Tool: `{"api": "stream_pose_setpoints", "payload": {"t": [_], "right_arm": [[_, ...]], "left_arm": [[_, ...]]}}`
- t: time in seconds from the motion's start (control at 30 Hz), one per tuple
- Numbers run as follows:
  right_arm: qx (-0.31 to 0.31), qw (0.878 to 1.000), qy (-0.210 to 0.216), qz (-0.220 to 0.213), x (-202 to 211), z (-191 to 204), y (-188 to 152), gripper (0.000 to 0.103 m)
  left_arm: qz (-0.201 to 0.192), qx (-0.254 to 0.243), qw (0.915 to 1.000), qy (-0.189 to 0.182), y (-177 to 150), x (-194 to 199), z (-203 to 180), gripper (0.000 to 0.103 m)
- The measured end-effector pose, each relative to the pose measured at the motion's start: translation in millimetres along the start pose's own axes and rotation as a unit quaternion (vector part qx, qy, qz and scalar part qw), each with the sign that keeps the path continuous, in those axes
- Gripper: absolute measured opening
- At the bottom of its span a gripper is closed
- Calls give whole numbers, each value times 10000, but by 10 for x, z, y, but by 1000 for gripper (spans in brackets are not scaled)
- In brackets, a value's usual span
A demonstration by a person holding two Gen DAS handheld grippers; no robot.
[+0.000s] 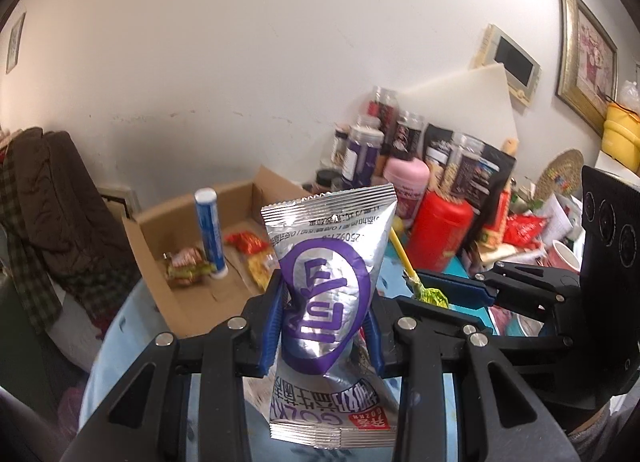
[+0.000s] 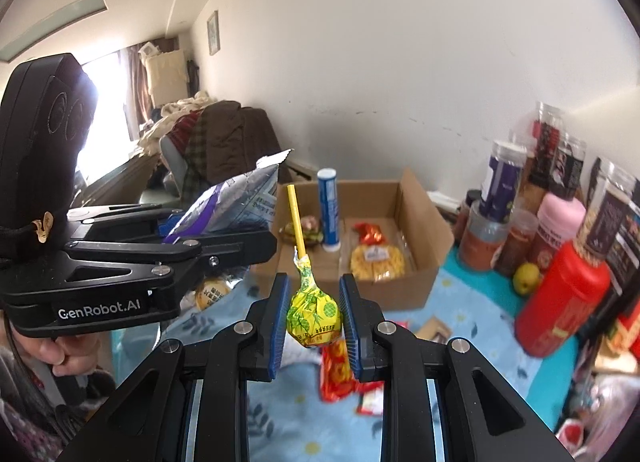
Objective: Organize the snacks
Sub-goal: 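Lift the silver bag with the left gripper while the right gripper carries the lollipop to the box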
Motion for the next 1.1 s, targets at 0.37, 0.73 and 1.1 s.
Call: {"api": "stream_pose_setpoints", "payload": {"t": [0.37,0.73,1.1], "right_arm": [[182,9997,-102,-160,-473,-262,464,25],[257,9994,-238,-34,-991,-453,706,25],[211,9983,-325,424,-1526,-575,640,25]], "left_arm": [[-173,-52,9983,563,465,-398,353,35],[-58,-191,9937,1104,617,-838,606,35],[470,-261,9887,1401,467,-1348,808,35]]}}
Point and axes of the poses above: each gripper's, at about its wrist camera, not at the fingertips, and x roughly against the way its jaws point, z to its left, y to its top, the point moved 2 cm from there along -x, roughly the way its jaws point, and after that the axes turned 3 degrees about x, right-handed, at the moved point
